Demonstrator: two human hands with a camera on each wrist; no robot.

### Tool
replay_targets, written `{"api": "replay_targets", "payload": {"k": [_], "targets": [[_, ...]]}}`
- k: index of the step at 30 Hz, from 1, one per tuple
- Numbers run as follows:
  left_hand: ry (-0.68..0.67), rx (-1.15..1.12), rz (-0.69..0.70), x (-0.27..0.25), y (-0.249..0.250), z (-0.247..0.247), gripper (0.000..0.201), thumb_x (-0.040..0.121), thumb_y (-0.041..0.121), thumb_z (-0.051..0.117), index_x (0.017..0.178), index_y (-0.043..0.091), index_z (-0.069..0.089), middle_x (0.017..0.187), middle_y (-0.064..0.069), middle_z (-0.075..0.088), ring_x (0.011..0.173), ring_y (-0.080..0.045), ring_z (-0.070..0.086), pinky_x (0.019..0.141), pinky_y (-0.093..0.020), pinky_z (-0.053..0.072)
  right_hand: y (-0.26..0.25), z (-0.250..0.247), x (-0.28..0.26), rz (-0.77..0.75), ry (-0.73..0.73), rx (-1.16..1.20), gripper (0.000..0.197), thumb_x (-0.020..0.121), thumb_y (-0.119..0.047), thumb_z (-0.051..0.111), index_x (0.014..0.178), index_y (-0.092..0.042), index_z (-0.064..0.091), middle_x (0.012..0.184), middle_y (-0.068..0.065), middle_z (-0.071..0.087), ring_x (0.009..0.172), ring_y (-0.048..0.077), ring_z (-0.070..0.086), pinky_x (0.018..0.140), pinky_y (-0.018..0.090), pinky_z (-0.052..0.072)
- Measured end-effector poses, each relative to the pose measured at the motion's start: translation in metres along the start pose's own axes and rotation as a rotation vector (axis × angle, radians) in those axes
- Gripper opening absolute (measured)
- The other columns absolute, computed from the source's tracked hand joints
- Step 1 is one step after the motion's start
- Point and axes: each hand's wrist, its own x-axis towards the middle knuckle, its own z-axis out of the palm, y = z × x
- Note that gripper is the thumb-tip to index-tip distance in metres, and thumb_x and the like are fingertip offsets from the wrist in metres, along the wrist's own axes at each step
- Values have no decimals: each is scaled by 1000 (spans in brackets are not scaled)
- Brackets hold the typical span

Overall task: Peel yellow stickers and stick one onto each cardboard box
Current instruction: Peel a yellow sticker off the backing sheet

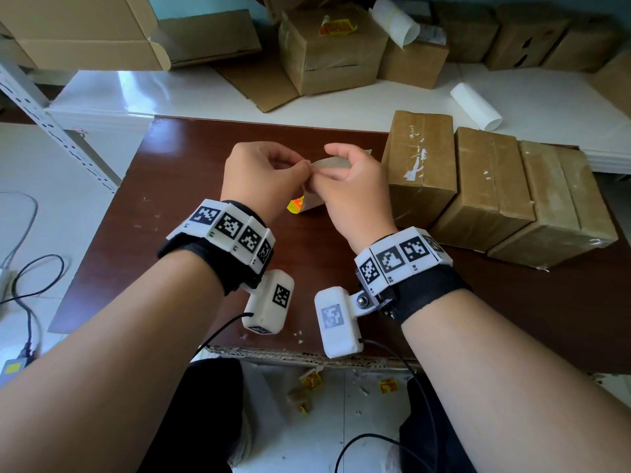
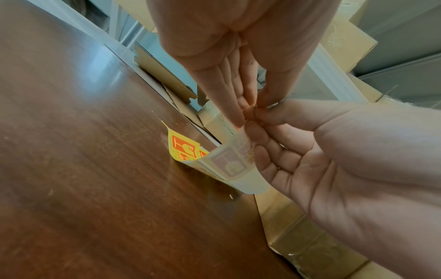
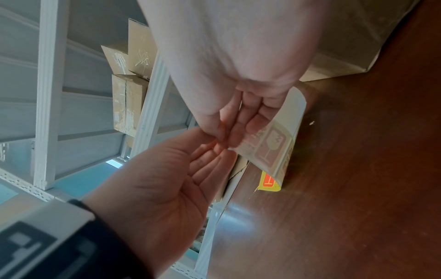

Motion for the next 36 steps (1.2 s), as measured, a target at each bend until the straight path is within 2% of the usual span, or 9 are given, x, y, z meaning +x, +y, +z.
{"api": "replay_targets", "payload": {"k": [5, 11, 16, 21, 25, 28, 31, 33, 36], "targets": [[-5, 47, 16, -2, 2, 1, 11, 85, 19, 74, 76, 22, 79, 63, 2, 76, 63, -16, 77, 73, -43, 68, 1, 0, 0, 9, -2, -13, 53, 90, -23, 81, 140, -22, 63, 95, -4, 85, 106, 9, 76, 105, 42, 59], [6, 32, 13, -1, 0, 3, 15, 86, 18, 72, 74, 21, 80, 61, -1, 75, 62, -20, 77, 72, -44, 68, 4, 2, 1, 26, 22, 5, 57, 77, -33, 78, 132, -26, 66, 89, -9, 84, 105, 13, 77, 102, 46, 61], [-79, -176, -85, -1, 0, 2, 15, 89, 24, 84, 74, 20, 82, 73, -7, 79, 75, -24, 78, 86, -51, 66, 1, -1, 4, 27, 36, 32, 55, 84, -27, 79, 137, -22, 65, 93, -4, 84, 108, 14, 76, 104, 44, 60], [-119, -258, -145, 0, -5, 2, 10, 85, 21, 88, 75, 21, 84, 86, -16, 81, 88, -33, 79, 96, -56, 62, -1, -6, 4, -7, 37, -58, 53, 91, -18, 79, 142, -18, 66, 98, -21, 67, 120, 12, 66, 106, 37, 57], [-111, -268, -155, 0, -5, 3, 18, 91, 9, 81, 75, 16, 81, 78, -13, 79, 78, -26, 76, 90, -50, 65, -1, -5, 4, -2, 36, -77, 57, 89, -19, 82, 143, -17, 66, 96, -26, 65, 122, 12, 67, 106, 37, 57], [-98, -227, -126, 0, -3, 4, 17, 92, 7, 78, 77, 15, 79, 73, -9, 78, 74, -26, 76, 87, -48, 66, -2, -5, 3, 10, 36, -63, 58, 88, -18, 82, 143, -17, 65, 89, -22, 69, 118, 11, 68, 104, 34, 57], [-67, -170, -95, 0, -3, 6, 21, 91, 7, 75, 73, 17, 79, 71, -8, 78, 72, -24, 78, 84, -49, 66, -2, -3, 3, 20, 28, -30, 59, 85, -21, 82, 142, -18, 65, 89, -9, 81, 110, 10, 73, 103, 36, 58], [-62, -156, -85, 0, -3, 6, 21, 91, 6, 74, 74, 17, 79, 71, -9, 78, 70, -22, 77, 83, -49, 66, -2, -3, 3, 29, 25, -11, 58, 87, -18, 82, 143, -17, 64, 87, -11, 80, 106, 6, 72, 100, 31, 58], [-36, -167, -68, -1, -1, 6, 16, 89, 7, 75, 76, 15, 80, 73, -12, 79, 74, -28, 79, 82, -50, 67, -2, -2, 2, 24, 18, 30, 57, 87, -17, 81, 141, -20, 64, 86, -7, 83, 105, 9, 75, 104, 38, 59]]}}
